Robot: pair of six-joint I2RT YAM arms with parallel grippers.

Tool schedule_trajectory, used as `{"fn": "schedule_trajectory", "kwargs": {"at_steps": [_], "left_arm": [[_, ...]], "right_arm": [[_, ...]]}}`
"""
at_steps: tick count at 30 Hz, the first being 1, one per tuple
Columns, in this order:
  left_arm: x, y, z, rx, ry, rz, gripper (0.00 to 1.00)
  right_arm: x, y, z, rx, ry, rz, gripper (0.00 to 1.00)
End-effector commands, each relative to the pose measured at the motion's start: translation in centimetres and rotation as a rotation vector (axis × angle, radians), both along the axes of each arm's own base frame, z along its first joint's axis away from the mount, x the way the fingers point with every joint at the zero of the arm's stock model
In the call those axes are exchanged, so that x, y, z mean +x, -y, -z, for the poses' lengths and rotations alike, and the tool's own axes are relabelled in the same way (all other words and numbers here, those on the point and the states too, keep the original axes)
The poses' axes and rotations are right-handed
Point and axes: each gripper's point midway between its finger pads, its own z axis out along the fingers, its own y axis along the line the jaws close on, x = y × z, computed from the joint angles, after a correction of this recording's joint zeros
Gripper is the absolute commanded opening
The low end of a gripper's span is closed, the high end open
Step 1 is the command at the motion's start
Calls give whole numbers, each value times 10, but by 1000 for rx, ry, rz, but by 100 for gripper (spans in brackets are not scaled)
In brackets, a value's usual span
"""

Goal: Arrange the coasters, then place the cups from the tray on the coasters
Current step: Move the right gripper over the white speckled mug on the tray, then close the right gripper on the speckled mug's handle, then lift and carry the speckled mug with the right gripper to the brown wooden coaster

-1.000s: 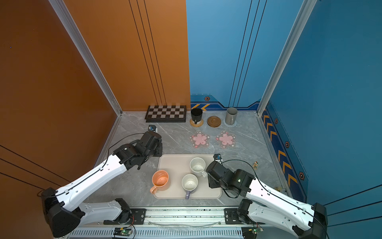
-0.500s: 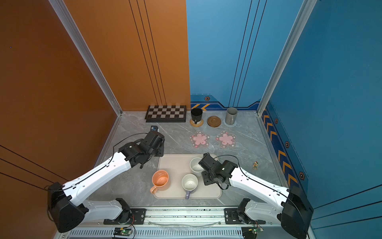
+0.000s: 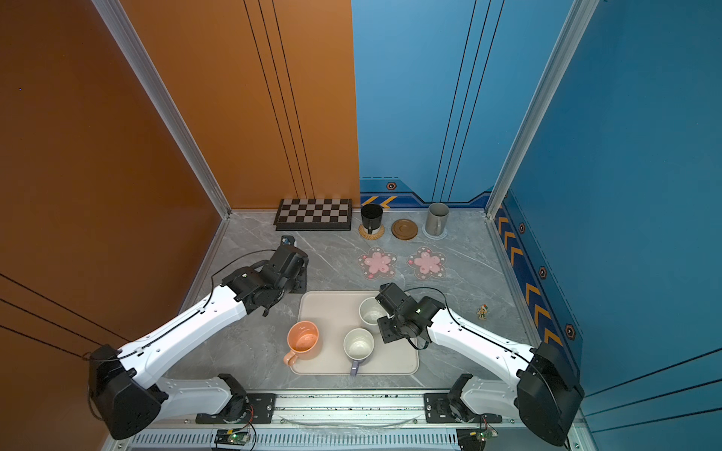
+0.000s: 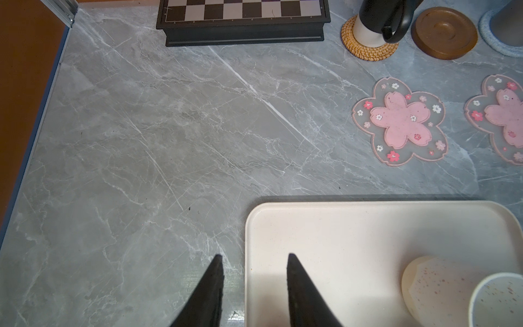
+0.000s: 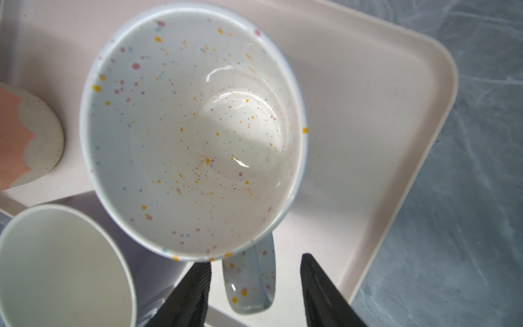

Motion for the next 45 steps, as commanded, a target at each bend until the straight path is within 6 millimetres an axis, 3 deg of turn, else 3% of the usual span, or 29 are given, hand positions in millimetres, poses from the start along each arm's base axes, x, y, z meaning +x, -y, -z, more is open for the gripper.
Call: {"fn": "schedule_trajectory", "kwargs": {"at_steps": [1, 6, 12, 19, 22, 35, 45], "left_arm": [[-3, -7, 4, 2, -12, -30, 38], [-5, -9, 6, 0, -16, -34, 38], [-7, -15, 4, -5, -2, -51, 38], [-8, -18, 5, -12, -6, -60, 38], [-8, -18, 4, -15, -2, -62, 38], [-3, -23, 6, -3, -12, -75, 38], [11, -26, 5, 18, -23, -83, 38]], "right_arm": [[9, -7, -3, 23, 27, -7, 50], [9, -9, 5, 15, 4, 3, 36], [8, -9, 8, 10, -9, 1, 32], [12, -9, 6, 6, 1, 8, 6], [14, -7, 6, -8, 10, 16, 0], [50, 15, -38, -31, 155, 88, 0], [107, 38, -68, -33, 220, 175, 0]]}}
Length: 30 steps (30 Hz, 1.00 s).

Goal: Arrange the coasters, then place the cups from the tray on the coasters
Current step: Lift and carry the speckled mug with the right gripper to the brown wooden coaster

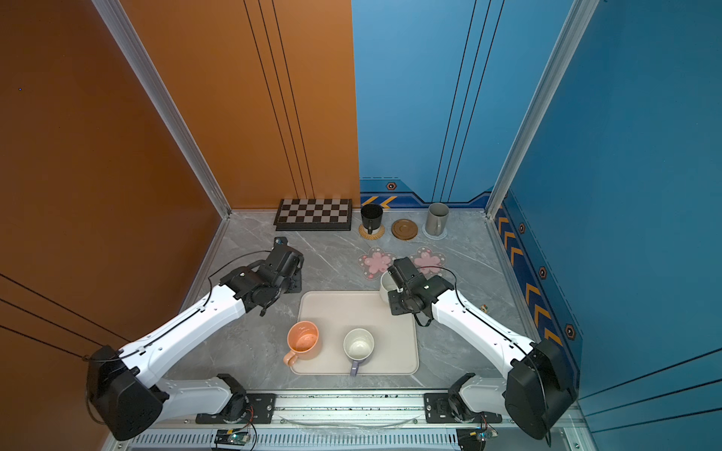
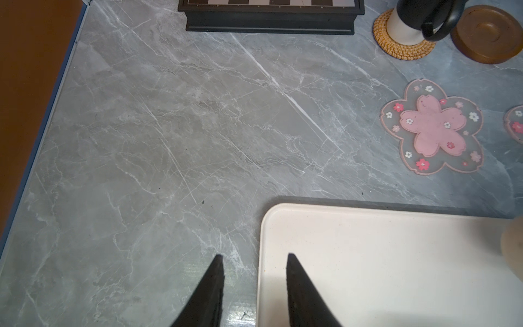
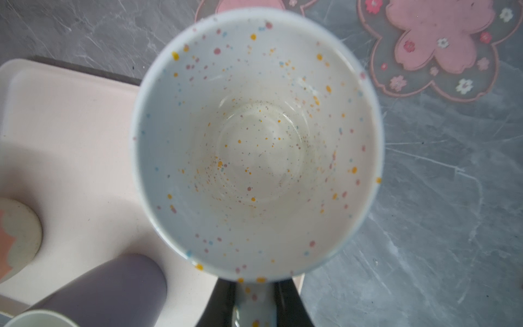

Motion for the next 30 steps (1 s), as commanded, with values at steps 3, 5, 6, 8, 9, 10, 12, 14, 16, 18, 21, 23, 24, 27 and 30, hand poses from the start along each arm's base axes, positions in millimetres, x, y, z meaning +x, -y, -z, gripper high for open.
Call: {"fn": "schedule_trajectory", "kwargs": {"at_steps": [3, 5, 6, 8, 9, 10, 12, 14, 16, 18, 21, 23, 24, 27, 30], "left_arm": [[11, -5, -7, 7, -1, -12, 38], [15, -6, -7, 6, -7, -16, 37], [18, -6, -7, 6, -9, -20, 37], [21, -8, -5, 9, -15, -29, 37], [23, -8, -4, 8, -18, -32, 38], [26, -8, -3, 7, -24, -39, 37], [30, -8, 1, 8, -36, -45, 37], [34, -8, 4, 12, -46, -46, 37], [40, -9, 7, 20, -55, -53, 37], [46, -11, 10, 23, -66, -66, 37], [56, -14, 14, 22, -76, -83, 36], [64, -14, 17, 12, -79, -91, 36], [69, -13, 19, 2, -79, -93, 35], [82, -9, 24, -29, -93, -103, 34], [95, -1, 25, -43, -91, -94, 33]], "right_arm": [[50, 5, -34, 2, 110, 15, 0], [62, 7, -37, 3, 118, 19, 0], [70, 7, -40, 5, 130, 23, 0], [85, 10, -43, 13, 145, 38, 0], [93, 11, -44, 25, 146, 44, 0], [102, 13, -47, 38, 153, 56, 0], [119, 14, -48, 55, 156, 69, 0], [136, 15, -49, 62, 160, 76, 0], [154, 17, -49, 58, 164, 86, 0], [170, 19, -47, 54, 165, 95, 0], [192, 22, -44, 40, 173, 105, 0], [205, 23, -41, 30, 176, 105, 0], [212, 25, -41, 26, 180, 109, 0], [231, 30, -37, 19, 187, 124, 0], [251, 37, -35, 14, 201, 145, 0]]}}
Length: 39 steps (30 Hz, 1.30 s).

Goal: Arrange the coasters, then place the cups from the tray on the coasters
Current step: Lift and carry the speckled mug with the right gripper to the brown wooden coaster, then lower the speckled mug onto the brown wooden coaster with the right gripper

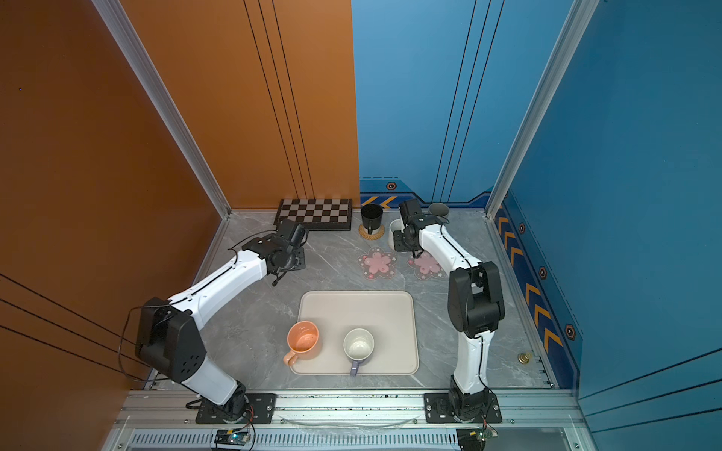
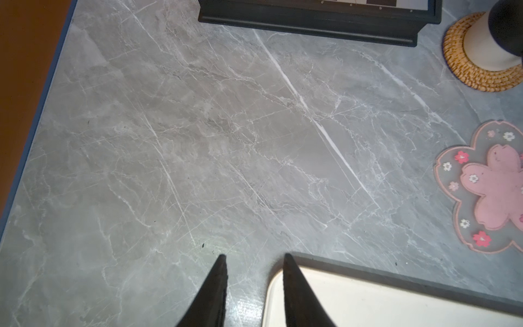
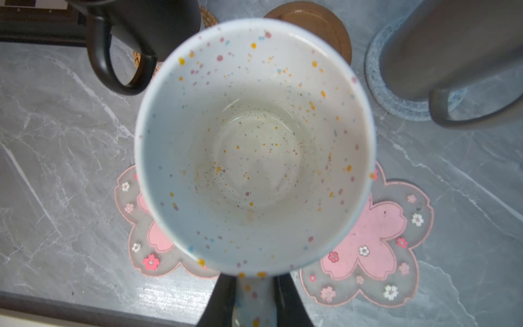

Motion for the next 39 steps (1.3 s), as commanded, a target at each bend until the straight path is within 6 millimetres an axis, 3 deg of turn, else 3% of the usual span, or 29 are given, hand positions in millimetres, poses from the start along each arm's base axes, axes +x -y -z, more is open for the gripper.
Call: {"fn": "schedule_trajectory", "kwargs": {"at_steps": [1, 3, 7, 18, 24, 31, 39], "left_arm": [[17, 11, -5, -44, 18, 13, 33], [25, 14, -3, -45, 16, 15, 33], [38, 19, 1, -51, 11, 18, 32], [56, 23, 23, -70, -25, 13, 31], [60, 25, 34, -87, -49, 7, 31], [61, 28, 42, -98, -66, 7, 31], [73, 28, 35, -102, -41, -4, 30]], "right_arm": [[38, 8, -33, 5, 136, 15, 0], [54, 12, -40, -7, 167, 24, 0], [74, 16, -30, -30, 173, 22, 0], [108, 31, -21, -88, 208, 27, 0], [112, 31, -26, -87, 223, 18, 0], [115, 37, -17, -96, 212, 27, 0], [119, 42, -12, -83, 210, 31, 0]]}}
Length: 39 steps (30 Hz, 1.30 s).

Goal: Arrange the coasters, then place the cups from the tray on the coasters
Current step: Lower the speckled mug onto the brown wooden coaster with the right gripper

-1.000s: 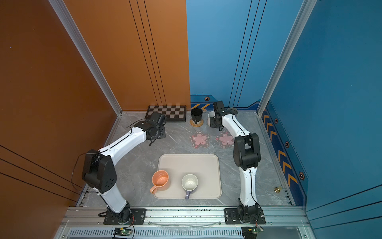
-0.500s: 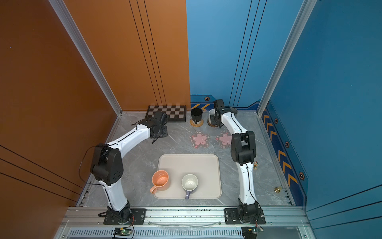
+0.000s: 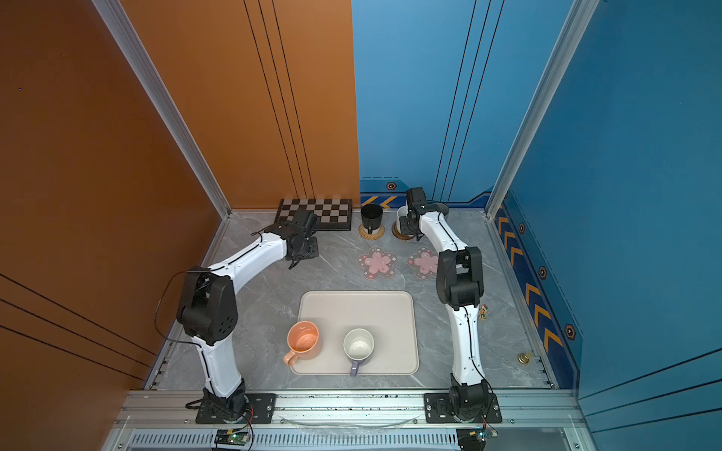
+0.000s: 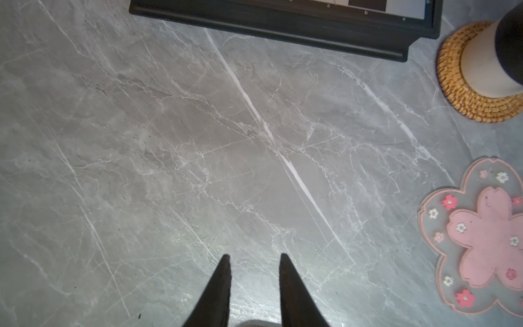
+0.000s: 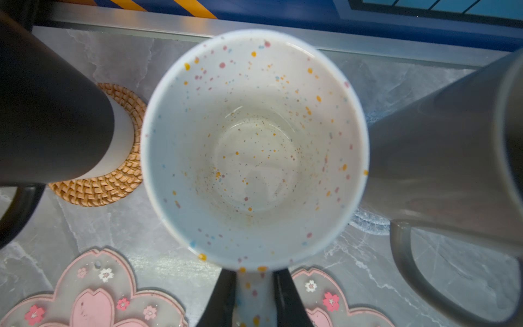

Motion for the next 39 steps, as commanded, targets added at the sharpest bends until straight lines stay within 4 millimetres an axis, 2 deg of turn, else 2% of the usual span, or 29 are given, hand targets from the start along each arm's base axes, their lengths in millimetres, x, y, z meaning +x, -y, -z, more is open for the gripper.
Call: {"fn": "schedule_trajectory", "kwargs": {"at_steps": [1, 17, 27, 39], "left_arm": [[11, 2, -3, -28, 12, -19, 30], [18, 9, 1, -45, 7, -19, 30], [18, 6, 5, -40, -2, -24, 30], [16, 4, 6, -39, -6, -25, 30]], "right_arm": [[25, 5, -41, 5, 140, 7, 0], [26, -9, -22, 105, 100, -27, 0], [25, -10, -23, 122, 96, -22, 0], [17, -23, -28, 108, 84, -67, 0]]}}
